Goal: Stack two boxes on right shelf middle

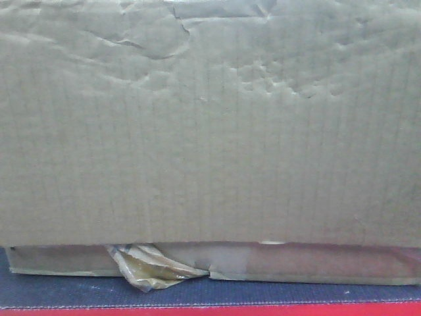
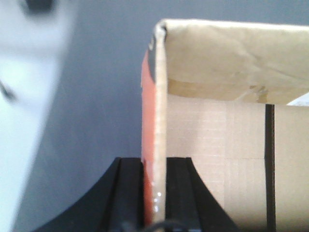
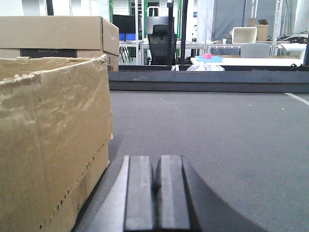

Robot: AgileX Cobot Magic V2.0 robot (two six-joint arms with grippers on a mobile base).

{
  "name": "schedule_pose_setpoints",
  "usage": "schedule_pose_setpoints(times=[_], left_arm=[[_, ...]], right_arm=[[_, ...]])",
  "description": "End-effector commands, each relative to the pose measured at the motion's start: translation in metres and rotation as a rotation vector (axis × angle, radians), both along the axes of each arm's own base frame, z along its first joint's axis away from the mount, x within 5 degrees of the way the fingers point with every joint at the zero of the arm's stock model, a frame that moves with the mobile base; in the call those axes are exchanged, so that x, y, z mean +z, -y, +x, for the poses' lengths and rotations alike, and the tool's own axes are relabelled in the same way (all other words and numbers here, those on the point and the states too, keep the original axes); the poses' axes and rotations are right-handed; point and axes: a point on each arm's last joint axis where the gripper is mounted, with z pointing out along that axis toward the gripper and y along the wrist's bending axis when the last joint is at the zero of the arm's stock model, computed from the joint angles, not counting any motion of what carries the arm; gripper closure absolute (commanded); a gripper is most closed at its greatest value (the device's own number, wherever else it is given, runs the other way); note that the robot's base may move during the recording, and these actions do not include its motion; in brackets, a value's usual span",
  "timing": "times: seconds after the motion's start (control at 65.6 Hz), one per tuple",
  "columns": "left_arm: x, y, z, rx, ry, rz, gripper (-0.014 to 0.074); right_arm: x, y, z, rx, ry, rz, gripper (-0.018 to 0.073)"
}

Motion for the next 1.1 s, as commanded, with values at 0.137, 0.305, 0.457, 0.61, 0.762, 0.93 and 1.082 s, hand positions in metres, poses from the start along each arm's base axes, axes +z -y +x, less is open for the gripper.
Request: schedule_pose_setpoints(times=[0.137,0.305,0.457,0.61,0.762,0.93,1.082], left_arm=[[0.078,0.050,-0.018,-0.068,0.234,-0.016,0.0707],[0.098,0.112,-0.027,-0.138,0.279,0.002,0.0707],[0.096,0.160,-0.035,-0.141,0.285,-0.057,0.0707],[0.077,0.205,-0.037,-0.198,0.237,-0.095,0.0707],[0.035,0.236,-0.024,-0.224,0.102,-0.075,0.0707],[-0.011,0.261,-0.006,-0.268,-0.018,-0.091,0.0707],[-0.047,0.277,0.012,-0.274,-0.120,-0.083,0.0707]], right_arm=[[0.002,0.000,-0.001,-0.004,0.024,0.000,0.0721],[0.002,0.000,-0.001,-0.004,0.024,0.000,0.0721],[0.002,0.000,-0.001,-0.004,0.024,0.000,0.0721],[0.002,0.000,-0.001,-0.004,0.024,0.000,0.0721],[0.002,0.000,-0.001,-0.004,0.024,0.000,0.0721],[0.002,0.000,-0.001,-0.004,0.024,0.000,0.0721],[0.002,0.000,-0.001,-0.004,0.024,0.000,0.0721]])
